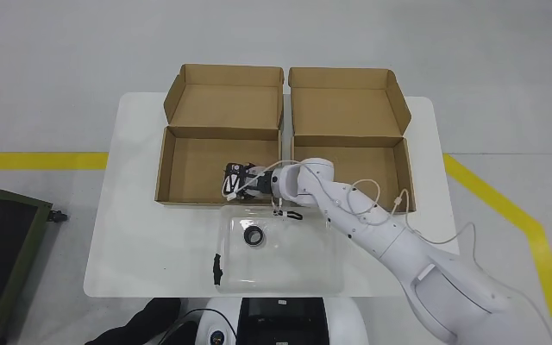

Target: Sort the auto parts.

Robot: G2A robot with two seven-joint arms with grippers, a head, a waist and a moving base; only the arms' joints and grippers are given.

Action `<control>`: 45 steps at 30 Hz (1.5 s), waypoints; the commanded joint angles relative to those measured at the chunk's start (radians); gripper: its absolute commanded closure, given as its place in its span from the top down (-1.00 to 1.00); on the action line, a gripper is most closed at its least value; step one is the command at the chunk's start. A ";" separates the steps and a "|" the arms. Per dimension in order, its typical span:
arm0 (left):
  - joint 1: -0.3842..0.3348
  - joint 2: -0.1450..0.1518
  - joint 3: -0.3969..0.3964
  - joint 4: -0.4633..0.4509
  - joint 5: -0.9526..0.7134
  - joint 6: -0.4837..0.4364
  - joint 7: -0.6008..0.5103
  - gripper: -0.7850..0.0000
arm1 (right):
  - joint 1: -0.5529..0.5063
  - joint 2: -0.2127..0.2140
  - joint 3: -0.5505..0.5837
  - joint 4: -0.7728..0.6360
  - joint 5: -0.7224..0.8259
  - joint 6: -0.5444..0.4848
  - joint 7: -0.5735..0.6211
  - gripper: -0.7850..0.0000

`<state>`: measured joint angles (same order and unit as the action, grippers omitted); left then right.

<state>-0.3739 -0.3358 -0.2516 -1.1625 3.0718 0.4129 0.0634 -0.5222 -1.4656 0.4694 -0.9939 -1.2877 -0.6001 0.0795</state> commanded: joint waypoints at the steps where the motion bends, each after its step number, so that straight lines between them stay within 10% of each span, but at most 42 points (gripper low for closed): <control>1: 0.000 0.000 0.000 0.000 0.000 0.000 0.000 1.00 | 0.003 -0.006 0.000 0.014 -0.005 -0.002 0.002 -0.15; 20: 0.000 0.000 0.000 0.000 0.000 0.000 0.000 1.00 | 0.007 -0.003 0.095 -0.083 -0.033 -0.049 0.001 0.13; 32: 0.000 0.000 0.000 0.000 0.000 0.000 0.000 1.00 | -0.206 0.093 0.264 -0.476 -0.048 -0.161 0.187 0.17; 45: 0.000 0.000 0.000 0.000 0.000 0.000 0.000 1.00 | -0.501 0.189 0.422 -0.819 -0.039 -0.385 0.344 0.72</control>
<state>-0.3739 -0.3358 -0.2516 -1.1625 3.0718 0.4129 0.0634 -1.0050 -1.2822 0.8841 -1.8005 -1.3227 -0.9665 0.4184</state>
